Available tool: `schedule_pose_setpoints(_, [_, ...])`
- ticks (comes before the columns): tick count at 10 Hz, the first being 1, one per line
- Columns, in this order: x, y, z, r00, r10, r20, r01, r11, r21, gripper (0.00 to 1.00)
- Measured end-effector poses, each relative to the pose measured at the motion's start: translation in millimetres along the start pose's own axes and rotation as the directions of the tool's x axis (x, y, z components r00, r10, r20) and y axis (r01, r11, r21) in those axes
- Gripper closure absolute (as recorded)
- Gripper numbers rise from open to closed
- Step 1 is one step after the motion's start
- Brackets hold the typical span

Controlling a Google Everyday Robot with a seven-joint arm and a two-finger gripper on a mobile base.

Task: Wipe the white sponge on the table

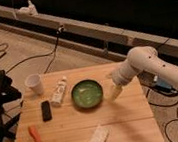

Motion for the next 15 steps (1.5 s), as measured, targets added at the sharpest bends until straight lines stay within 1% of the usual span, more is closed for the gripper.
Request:
schedule_pose_setpoints(6, [0, 0, 0, 1.000, 0.000, 0.000, 0.000, 1.000, 0.000, 0.20])
schedule_pose_setpoints(8, [0, -1, -1, 1.000, -0.007, -0.008, 0.007, 1.000, 0.003, 0.20])
schedule_pose_setpoints(9, [3, 0, -3, 0.999, -0.037, -0.037, 0.036, 0.999, -0.011, 0.20])
schedule_pose_setpoints(10, [7, 4, 0, 0.996, -0.062, -0.062, 0.060, 0.998, -0.034, 0.20])
schedule_pose_setpoints(11, [9, 9, 5, 0.993, -0.089, -0.078, 0.084, 0.994, -0.066, 0.20])
schedule_pose_setpoints(12, [10, 15, 10, 0.991, -0.108, -0.079, 0.100, 0.990, -0.095, 0.20])
schedule_pose_setpoints(14, [11, 32, 24, 0.990, -0.139, -0.036, 0.132, 0.978, -0.163, 0.20])
schedule_pose_setpoints(15, [8, 43, 33, 0.987, -0.159, -0.007, 0.155, 0.968, -0.198, 0.20])
